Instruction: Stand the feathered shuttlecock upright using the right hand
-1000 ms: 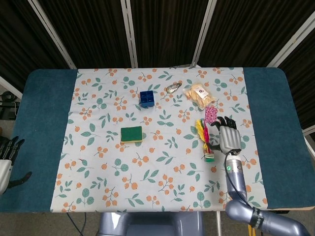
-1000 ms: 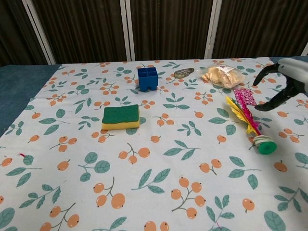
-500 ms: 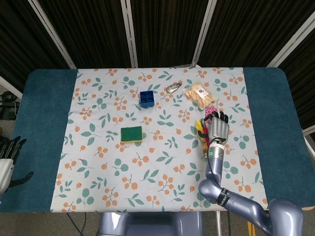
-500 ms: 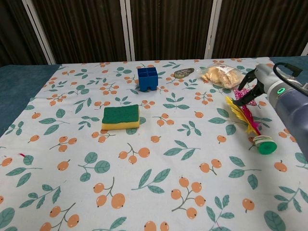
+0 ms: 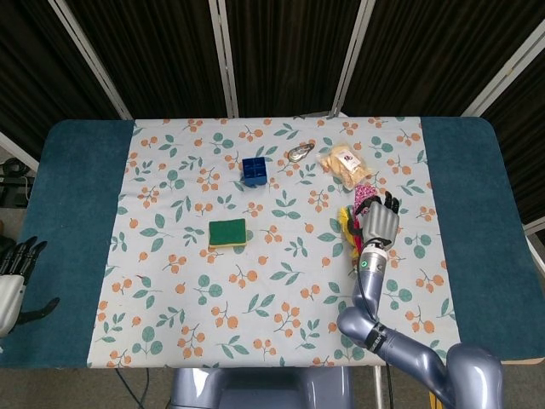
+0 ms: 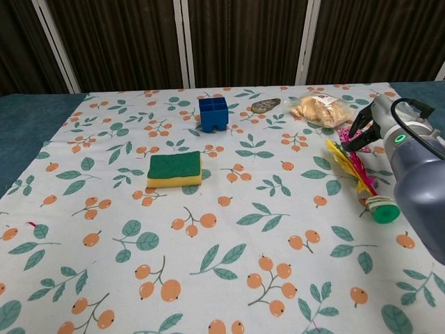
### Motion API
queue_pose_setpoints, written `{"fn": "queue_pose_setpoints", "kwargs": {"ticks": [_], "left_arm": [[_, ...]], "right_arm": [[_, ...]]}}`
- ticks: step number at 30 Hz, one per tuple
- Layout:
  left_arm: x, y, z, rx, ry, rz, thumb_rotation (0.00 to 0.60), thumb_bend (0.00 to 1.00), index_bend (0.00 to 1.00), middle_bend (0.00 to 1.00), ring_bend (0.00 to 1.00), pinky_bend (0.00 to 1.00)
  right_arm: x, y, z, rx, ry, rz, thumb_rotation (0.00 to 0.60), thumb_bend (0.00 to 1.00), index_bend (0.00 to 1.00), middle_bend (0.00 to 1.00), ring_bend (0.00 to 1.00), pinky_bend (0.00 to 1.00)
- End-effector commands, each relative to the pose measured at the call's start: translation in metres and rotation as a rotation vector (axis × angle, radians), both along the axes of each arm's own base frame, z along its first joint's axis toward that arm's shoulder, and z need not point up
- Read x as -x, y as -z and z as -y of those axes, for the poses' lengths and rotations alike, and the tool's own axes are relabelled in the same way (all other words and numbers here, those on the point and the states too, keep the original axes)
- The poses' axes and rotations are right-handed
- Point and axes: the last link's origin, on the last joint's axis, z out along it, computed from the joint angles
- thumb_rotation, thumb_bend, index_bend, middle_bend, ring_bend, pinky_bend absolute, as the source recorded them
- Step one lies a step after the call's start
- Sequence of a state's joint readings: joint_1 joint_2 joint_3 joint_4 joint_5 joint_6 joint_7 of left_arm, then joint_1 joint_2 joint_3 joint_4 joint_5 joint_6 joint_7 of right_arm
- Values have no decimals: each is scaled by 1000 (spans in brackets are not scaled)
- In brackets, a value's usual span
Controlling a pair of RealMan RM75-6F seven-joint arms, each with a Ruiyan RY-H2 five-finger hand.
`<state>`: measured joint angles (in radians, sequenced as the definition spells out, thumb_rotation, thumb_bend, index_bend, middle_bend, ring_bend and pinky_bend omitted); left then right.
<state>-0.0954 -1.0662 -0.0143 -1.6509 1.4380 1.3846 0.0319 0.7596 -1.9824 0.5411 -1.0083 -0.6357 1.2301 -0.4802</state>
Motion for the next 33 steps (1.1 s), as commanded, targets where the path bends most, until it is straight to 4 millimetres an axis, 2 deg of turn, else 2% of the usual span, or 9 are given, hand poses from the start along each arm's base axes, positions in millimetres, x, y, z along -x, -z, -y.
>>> {"fn": "queue_pose_setpoints", "kwargs": {"ticks": [1, 5, 19, 33], "left_arm": [[0, 0, 0, -1, -1, 1, 566, 238, 0, 0, 0, 0], [0, 0, 0, 1, -2, 2, 565, 238, 0, 0, 0, 0], [0, 0, -1, 4, -8, 9, 567, 238, 0, 0, 0, 0], [0, 1, -1, 6, -11, 13, 567, 238, 0, 0, 0, 0]], "right_arm": [[0, 1, 0, 1, 1, 2, 600, 243, 553, 271, 26, 2], [1, 2, -1, 0, 7, 6, 600, 271, 559, 276, 26, 3], [6, 10, -5, -9, 30, 21, 600, 275, 569, 297, 30, 7], [7, 14, -7, -6, 43, 45, 600, 442, 618, 345, 41, 13]]}}
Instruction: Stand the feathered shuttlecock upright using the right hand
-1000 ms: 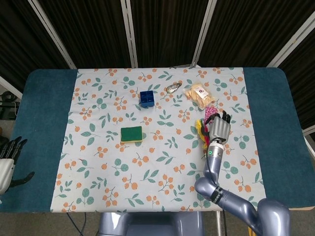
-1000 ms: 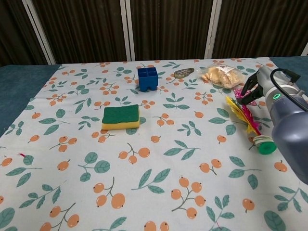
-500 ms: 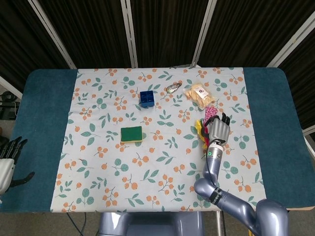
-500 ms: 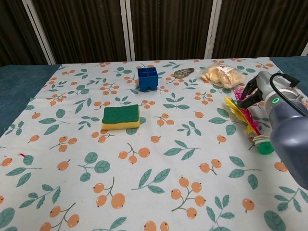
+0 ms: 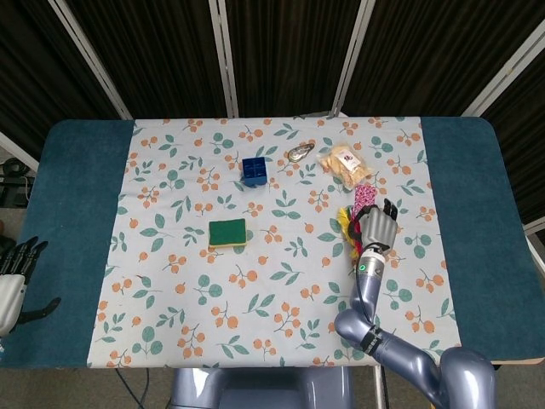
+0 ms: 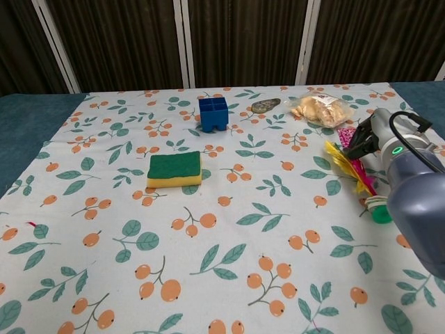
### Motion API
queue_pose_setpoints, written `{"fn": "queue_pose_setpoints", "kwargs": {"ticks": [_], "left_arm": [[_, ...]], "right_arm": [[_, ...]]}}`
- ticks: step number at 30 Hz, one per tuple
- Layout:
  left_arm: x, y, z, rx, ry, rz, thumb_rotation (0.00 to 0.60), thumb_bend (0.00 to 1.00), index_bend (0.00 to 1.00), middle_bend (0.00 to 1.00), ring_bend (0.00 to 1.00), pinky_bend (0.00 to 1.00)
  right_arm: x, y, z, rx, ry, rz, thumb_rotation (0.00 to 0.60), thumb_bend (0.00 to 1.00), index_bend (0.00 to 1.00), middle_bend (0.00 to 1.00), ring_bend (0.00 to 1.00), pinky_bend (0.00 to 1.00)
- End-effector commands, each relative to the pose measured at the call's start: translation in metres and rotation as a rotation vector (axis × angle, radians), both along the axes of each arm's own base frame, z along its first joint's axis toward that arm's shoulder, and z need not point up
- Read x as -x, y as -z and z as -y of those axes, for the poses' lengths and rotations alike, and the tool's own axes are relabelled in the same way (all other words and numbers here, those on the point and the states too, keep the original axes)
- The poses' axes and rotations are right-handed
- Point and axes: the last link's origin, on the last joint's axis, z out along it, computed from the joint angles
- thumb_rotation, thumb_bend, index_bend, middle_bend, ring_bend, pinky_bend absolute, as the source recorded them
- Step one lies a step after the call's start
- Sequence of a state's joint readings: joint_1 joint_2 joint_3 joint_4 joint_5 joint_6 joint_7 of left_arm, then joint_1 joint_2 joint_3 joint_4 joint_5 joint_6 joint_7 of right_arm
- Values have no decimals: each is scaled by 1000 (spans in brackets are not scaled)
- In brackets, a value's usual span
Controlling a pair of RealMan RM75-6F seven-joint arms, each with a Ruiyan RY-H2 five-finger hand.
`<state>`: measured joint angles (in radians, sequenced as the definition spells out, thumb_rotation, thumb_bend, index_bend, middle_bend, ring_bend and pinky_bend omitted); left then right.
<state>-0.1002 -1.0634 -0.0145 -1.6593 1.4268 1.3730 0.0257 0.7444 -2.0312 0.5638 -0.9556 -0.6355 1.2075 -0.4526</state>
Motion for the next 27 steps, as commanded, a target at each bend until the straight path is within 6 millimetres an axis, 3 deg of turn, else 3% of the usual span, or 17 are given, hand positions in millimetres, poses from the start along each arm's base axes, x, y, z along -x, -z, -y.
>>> {"fn": "queue_pose_setpoints", "kwargs": {"ticks": [1, 14, 27], "left_arm": [[0, 0, 0, 0, -1, 1, 567, 238, 0, 0, 0, 0], [1, 0, -1, 2, -6, 2, 567, 238, 0, 0, 0, 0], [1, 0, 0, 2, -4, -3, 567, 237, 0, 0, 0, 0]], "right_arm": [[0, 1, -1, -1, 1, 3, 600, 448, 618, 345, 41, 13], [-9, -3, 1, 16, -31, 41, 600, 464, 642, 368, 43, 13], [-38, -49, 4, 115, -99, 111, 600, 463, 646, 375, 43, 14]]}}
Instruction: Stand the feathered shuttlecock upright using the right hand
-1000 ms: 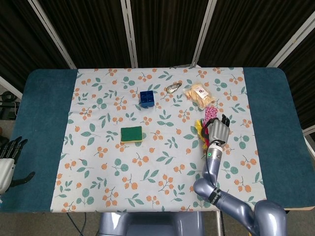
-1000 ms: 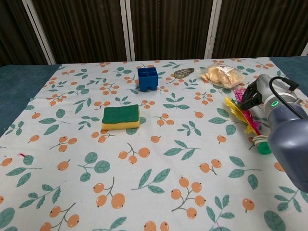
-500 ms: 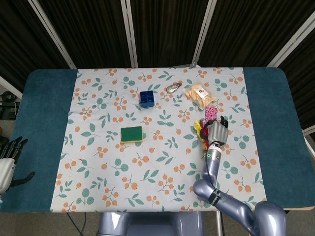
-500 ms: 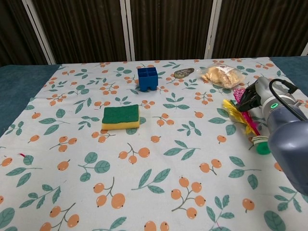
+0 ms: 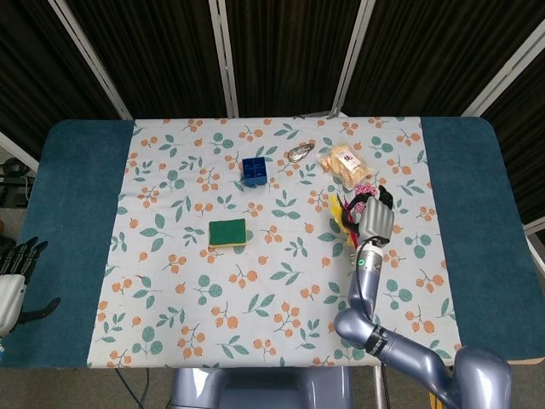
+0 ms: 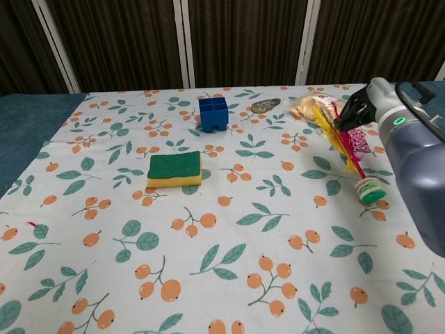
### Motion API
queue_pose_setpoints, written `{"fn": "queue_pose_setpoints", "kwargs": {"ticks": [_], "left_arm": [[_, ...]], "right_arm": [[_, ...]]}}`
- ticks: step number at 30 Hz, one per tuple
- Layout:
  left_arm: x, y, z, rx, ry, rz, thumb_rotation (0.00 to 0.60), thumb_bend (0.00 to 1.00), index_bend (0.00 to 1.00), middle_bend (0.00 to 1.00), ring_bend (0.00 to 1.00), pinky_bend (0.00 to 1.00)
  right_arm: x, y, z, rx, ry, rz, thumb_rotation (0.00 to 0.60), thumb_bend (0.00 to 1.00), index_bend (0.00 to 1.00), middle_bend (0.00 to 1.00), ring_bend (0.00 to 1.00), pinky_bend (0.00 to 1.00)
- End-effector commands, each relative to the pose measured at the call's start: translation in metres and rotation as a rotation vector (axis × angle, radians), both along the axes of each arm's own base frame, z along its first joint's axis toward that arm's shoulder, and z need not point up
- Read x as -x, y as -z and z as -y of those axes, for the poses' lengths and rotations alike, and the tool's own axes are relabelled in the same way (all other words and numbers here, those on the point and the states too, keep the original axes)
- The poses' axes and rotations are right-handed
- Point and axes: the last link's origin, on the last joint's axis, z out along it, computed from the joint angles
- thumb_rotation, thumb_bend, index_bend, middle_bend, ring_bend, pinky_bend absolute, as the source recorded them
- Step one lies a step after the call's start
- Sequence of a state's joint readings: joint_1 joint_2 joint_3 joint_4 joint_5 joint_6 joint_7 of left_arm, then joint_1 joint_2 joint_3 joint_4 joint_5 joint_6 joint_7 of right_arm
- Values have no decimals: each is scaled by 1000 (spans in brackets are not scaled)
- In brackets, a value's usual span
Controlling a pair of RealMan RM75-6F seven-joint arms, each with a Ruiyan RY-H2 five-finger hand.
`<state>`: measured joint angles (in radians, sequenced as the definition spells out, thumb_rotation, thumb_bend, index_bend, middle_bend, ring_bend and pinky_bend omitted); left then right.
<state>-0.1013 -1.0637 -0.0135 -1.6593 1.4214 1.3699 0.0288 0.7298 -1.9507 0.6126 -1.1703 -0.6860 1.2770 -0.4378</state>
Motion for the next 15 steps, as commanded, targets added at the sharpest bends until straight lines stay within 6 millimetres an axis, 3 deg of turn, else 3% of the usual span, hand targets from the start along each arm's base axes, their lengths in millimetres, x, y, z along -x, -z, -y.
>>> {"fn": "queue_pose_setpoints", "kwargs": {"ticks": [1, 6, 15], "left_arm": [[0, 0, 0, -1, 1, -1, 566, 237, 0, 0, 0, 0], [0, 0, 1, -1, 0, -5, 566, 238, 0, 0, 0, 0], [0, 1, 1, -1, -1, -16, 565, 238, 0, 0, 0, 0]], "right_arm": [[-5, -23, -1, 44, -8, 16, 600, 463, 646, 375, 43, 14], [-8, -52, -4, 106, -14, 32, 600, 463, 647, 376, 43, 14], [-6, -75, -14, 129, -4, 63, 600, 463, 649, 376, 43, 13]]}}
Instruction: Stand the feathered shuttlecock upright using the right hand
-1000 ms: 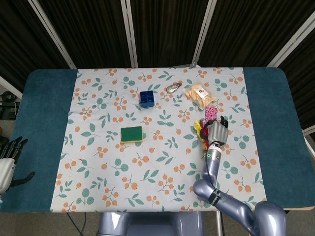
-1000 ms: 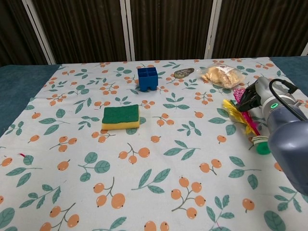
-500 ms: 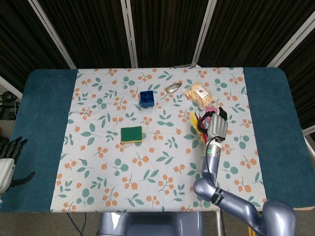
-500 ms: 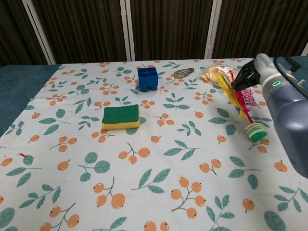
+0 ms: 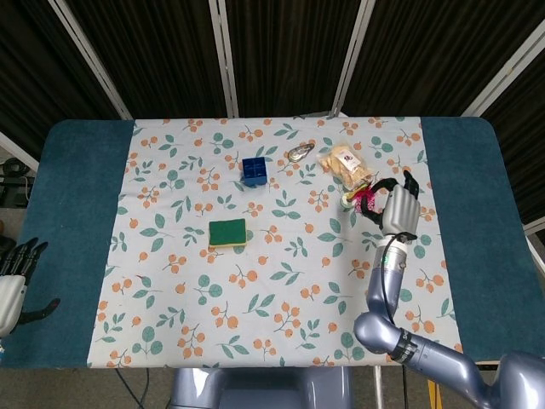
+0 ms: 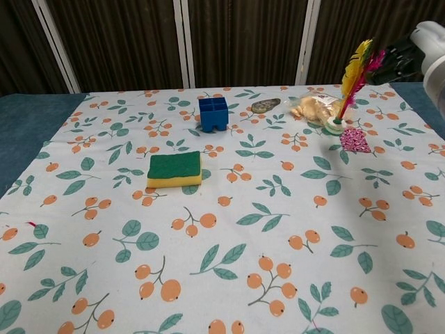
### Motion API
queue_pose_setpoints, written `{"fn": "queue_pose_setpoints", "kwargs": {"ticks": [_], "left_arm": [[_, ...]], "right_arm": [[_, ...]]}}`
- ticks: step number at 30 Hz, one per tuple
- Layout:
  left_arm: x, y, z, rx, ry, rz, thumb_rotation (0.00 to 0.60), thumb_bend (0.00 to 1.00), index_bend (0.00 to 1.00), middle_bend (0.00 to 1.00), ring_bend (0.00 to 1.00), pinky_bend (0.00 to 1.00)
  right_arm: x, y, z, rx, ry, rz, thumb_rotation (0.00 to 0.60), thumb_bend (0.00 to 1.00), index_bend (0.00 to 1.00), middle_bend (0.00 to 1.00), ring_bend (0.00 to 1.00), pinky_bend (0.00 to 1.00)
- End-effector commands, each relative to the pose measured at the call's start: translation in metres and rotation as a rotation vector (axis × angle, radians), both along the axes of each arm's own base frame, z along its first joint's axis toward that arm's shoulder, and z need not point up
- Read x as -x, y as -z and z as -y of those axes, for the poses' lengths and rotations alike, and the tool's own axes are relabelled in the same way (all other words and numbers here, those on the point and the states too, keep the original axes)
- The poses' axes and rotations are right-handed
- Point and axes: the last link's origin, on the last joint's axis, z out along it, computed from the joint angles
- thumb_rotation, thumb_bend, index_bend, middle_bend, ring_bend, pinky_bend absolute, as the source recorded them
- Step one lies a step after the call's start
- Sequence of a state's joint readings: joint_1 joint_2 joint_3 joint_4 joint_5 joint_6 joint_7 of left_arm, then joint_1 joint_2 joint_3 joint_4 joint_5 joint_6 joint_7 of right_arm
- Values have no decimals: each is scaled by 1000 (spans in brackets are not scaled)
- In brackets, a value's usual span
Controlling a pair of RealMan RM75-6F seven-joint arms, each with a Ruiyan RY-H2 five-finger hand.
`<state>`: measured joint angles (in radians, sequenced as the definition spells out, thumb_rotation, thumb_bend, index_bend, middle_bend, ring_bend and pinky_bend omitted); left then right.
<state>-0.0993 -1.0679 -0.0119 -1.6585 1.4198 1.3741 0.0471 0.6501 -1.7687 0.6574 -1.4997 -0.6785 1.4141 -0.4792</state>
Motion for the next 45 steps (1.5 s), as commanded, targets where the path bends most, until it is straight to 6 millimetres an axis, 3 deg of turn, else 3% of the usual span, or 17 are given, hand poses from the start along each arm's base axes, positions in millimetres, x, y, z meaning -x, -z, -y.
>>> {"fn": "queue_pose_setpoints", "kwargs": {"ticks": [1, 25, 45], "left_arm": [[0, 0, 0, 0, -2, -2, 566, 238, 0, 0, 0, 0], [1, 1, 1, 0, -12, -10, 567, 237, 0, 0, 0, 0], [1, 0, 1, 2, -17, -8, 568, 238, 0, 0, 0, 0]], "right_arm": [[5, -7, -5, 10, 13, 8, 600, 463, 649, 376, 43, 13], [37, -14, -30, -3, 81, 67, 600, 464, 653, 376, 43, 13], [50, -12, -43, -23, 115, 89, 600, 463, 653, 377, 43, 13]]}}
